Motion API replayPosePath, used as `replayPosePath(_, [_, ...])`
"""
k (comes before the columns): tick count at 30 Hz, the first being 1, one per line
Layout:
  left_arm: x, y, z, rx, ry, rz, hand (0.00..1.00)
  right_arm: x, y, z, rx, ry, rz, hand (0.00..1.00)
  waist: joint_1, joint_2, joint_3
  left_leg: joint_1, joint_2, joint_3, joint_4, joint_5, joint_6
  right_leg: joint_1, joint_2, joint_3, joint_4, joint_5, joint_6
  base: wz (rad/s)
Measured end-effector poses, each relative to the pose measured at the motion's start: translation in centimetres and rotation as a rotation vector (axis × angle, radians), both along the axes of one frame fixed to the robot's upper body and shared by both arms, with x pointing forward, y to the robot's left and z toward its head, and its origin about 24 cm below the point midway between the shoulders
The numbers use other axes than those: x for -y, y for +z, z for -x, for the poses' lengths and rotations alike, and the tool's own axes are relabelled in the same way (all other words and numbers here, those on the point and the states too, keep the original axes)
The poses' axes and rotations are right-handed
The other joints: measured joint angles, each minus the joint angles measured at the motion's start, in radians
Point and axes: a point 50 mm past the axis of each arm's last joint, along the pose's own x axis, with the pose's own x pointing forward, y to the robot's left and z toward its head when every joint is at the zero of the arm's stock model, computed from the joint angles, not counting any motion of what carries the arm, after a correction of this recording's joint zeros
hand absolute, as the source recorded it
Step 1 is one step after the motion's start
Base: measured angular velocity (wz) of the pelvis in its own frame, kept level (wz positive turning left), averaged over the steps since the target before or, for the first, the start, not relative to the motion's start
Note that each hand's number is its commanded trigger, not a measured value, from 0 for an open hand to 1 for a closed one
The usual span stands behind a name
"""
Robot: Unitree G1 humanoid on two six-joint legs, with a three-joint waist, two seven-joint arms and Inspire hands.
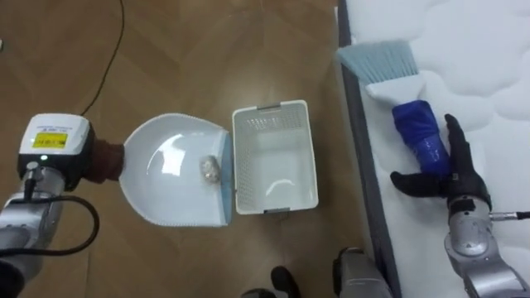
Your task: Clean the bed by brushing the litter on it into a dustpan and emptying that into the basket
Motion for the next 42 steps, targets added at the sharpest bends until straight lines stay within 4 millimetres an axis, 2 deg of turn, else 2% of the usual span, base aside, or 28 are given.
replayPosePath(4, [-0.4, 0.1, 0.1, -0.004, 0.009, -0.008, 1.0, 0.3, 0.1, 0.3, 0.011, -0.004, 0.013, 0.0, -0.015, 0.006, -0.0014, 0.001, 0.002, 0.009, 0.002, -0.001, -0.005, -0.005, 0.0, 0.004, 0.016, -0.012, -0.003, 0.04])
replayPosePath(8, [-1.6, -0.1, 0.3, -0.041, 0.067, -0.025, 1.0, 0.2, 0.4, 0.1, 0.032, 0.019, 0.035, 0.0, -0.021, 0.009, -0.0013, -0.003, 0.012, 0.057, 0.001, 0.0, -0.007, -0.031, 0.004, 0.025, 0.026, -0.013, -0.005, -0.08])
replayPosePath(15, [-2.6, 0.2, 0.2, -0.065, 0.137, -0.05, 1.0, -0.3, 0.8, -0.2, 0.04, 0.041, 0.035, 0.0, -0.021, 0.009, -0.0016, -0.017, 0.021, 0.075, 0.005, 0.0, -0.007, -0.053, 0.021, 0.043, 0.03, -0.014, -0.007, -0.05])
replayPosePath(21, [-2.9, 0.1, 0.3, -0.098, 0.174, -0.056, 1.0, -0.5, 0.9, -0.3, 0.029, 0.05, 0.053, 0.0, -0.022, 0.015, -0.006, -0.016, 0.022, 0.077, 0.006, 0.0, -0.008, -0.053, 0.024, 0.047, 0.031, -0.014, -0.007, -0.02])
replayPosePath(26, [-3.0, -0.2, 0.5, -0.127, 0.189, -0.048, 1.0, -0.4, 0.9, -0.3, 0.031, 0.043, 0.056, 0.0, -0.021, 0.015, -0.0062, -0.015, 0.022, 0.077, 0.007, 0.0, -0.007, -0.053, 0.017, 0.047, 0.031, -0.013, -0.008, 0.0])
replayPosePath(34, [-2.5, 0.2, 0.2, -0.072, 0.171, 0.0, 1.0, -0.5, 0.5, 0.3, 0.033, 0.028, 0.043, 0.0, -0.013, 0.01, -0.0075, -0.002, 0.022, 0.075, 0.008, -0.001, -0.008, -0.041, 0.024, 0.048, 0.027, -0.013, -0.008, -0.02])
replayPosePath(37, [-1.2, 0.3, 0.1, -0.001, 0.095, 0.046, 1.0, -0.2, -0.2, 1.3, 0.014, -0.002, 0.014, 0.0, 0.035, -0.018, -0.0091, 0.028, 0.028, 0.058, 0.01, -0.013, -0.023, -0.018, 0.046, 0.078, 0.012, -0.007, -0.01, -0.4])
replayPosePath(38, [-1.0, 0.2, 0.4, 0.022, 0.076, 0.073, 1.0, -0.3, -0.4, 1.5, 0.003, -0.003, 0.007, 0.0, 0.058, -0.036, -0.0156, 0.04, 0.025, 0.027, 0.009, -0.02, -0.034, -0.011, 0.059, 0.095, 0.008, -0.005, -0.013, -0.64])
replayPosePath(39, [-0.8, 0.0, 0.9, 0.046, 0.07, 0.1, 1.0, -0.3, -0.8, 2.0, -0.014, -0.014, -0.012, 0.0, 0.08, -0.059, -0.0184, 0.056, 0.02, -0.008, 0.007, -0.027, -0.046, 0.001, 0.078, 0.117, 0.002, -0.002, -0.014, -0.7])
replayPosePath(42, [0.0, -1.4, 2.5, 0.079, 0.077, 0.183, 1.0, 0.2, -2.0, 3.5, -0.065, -0.071, -0.066, 0.0, 0.118, -0.079, -0.0237, 0.109, 0.031, -0.073, -0.004, -0.034, -0.059, 0.078, 0.13, 0.136, -0.08, 0.033, -0.019, -0.63])
